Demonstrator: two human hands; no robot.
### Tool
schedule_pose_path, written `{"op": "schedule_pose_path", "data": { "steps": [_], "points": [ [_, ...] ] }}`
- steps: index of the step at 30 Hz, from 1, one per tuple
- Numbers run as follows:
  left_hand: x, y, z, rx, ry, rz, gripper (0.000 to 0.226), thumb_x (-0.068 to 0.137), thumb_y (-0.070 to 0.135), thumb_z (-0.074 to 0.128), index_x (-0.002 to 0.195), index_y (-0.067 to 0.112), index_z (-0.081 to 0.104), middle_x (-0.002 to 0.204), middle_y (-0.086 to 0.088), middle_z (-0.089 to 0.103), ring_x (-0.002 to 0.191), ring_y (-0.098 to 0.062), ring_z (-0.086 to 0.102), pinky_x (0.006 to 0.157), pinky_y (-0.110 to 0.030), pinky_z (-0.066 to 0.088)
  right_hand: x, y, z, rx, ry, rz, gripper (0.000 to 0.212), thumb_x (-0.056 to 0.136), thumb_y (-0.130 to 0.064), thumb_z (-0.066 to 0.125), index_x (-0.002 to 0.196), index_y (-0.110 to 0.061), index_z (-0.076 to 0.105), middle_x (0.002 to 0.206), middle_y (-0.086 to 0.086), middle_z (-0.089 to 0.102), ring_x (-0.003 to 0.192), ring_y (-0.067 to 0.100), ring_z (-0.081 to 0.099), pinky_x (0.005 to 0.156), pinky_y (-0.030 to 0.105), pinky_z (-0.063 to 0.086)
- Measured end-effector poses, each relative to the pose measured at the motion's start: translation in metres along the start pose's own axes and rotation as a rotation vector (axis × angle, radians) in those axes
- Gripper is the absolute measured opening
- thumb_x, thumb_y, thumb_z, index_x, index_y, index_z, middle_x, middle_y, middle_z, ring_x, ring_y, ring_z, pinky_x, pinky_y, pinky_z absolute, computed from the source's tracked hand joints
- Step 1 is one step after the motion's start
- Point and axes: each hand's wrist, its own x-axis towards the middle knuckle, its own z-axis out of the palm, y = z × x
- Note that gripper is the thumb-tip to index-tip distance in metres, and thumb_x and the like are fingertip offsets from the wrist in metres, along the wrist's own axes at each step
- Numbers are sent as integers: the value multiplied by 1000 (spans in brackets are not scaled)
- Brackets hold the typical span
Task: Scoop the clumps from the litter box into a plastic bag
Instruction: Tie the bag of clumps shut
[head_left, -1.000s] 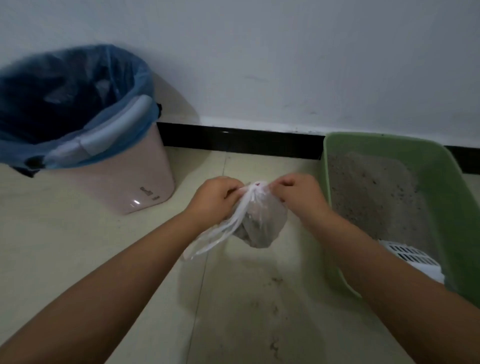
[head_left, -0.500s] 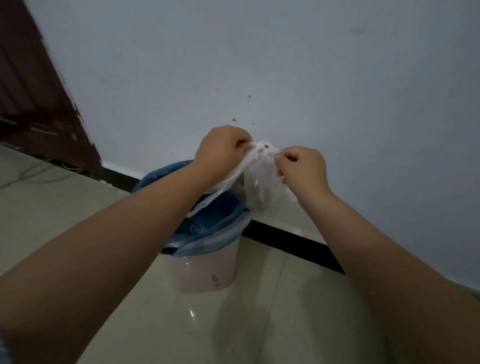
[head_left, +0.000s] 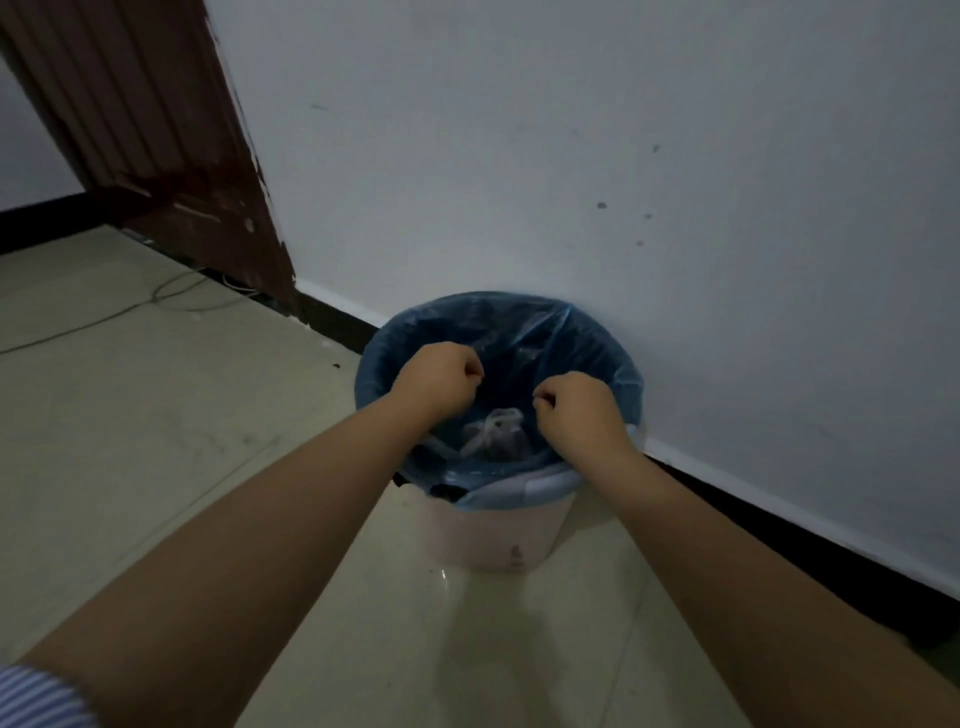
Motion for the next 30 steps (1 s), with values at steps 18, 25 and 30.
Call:
{"op": "schedule_pose_path", "data": {
  "steps": [18, 25, 30],
  "points": [
    [-152, 48, -59, 441, -306, -67, 48, 101, 32, 24, 149, 24, 20, 158, -1, 15, 146, -22, 9, 118, -38, 7, -129, -43, -84, -317, -453, -15, 56, 94, -38, 32, 141, -8, 35, 149, 19, 30, 139, 35, 28, 111, 51, 26],
    [-262, 68, -199, 377, -471, -317, 50, 102, 32, 21, 151, 23, 12, 159, -3, 8, 147, -23, 3, 118, -39, 2, -180, -169, -175, -328, -731, -80, 56, 99, -37, 25, 149, -18, 7, 158, 7, 4, 146, 24, 2, 117, 44, 3],
    [-324, 50, -319, 312, -438, -554, 50, 102, 33, 20, 150, 23, 15, 159, -2, 7, 147, -23, 0, 119, -40, 2, -190, -289, -225, -322, -813, -218, 55, 100, -35, 24, 149, -16, 8, 158, 5, 3, 146, 23, 0, 118, 42, 3]
  ]
}}
